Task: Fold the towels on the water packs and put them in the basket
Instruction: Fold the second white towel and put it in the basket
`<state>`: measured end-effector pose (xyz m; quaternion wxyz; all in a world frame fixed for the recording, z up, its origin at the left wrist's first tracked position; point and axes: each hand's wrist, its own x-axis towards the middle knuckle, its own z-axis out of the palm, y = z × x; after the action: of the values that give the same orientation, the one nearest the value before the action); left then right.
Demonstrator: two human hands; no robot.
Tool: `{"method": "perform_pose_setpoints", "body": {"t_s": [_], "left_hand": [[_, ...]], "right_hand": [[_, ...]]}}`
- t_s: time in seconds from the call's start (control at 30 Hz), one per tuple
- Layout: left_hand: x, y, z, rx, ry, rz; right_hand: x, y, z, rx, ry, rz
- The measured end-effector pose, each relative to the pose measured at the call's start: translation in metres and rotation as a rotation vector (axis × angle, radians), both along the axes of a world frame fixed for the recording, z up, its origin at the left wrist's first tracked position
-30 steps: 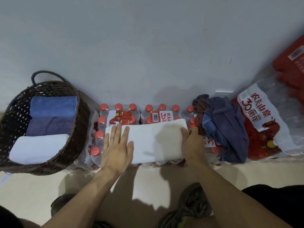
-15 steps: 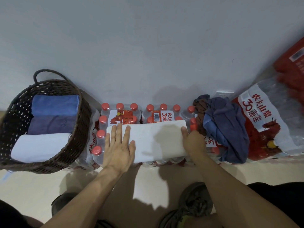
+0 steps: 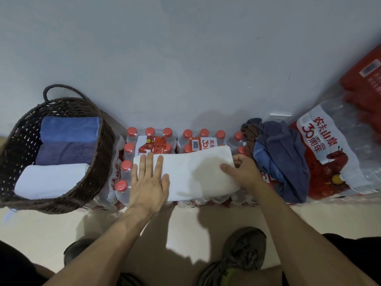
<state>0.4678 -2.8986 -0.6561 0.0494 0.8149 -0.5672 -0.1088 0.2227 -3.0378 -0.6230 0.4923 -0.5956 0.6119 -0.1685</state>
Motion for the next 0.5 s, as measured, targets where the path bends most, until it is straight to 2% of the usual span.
{"method": "perform_pose_setpoints", "body": {"t_s": [0.13,0.27,0.5], "left_hand": [[0.001,0.0,0.002,-0.007,0.007,-0.001],[0.0,0.001,0.003,-0.014,0.019,0.003],[-0.007,-0.005,0.003,-0.042,0.008,0.001]], "right_hand": [[0.006,0.002,-0.004,-0.026,-0.062,-0.041],[0.002,0.006,-0.014,-0.1,0.045,-0.147],[-0.002,0.004,-0.016,-0.05,0.224,-0.087]]}}
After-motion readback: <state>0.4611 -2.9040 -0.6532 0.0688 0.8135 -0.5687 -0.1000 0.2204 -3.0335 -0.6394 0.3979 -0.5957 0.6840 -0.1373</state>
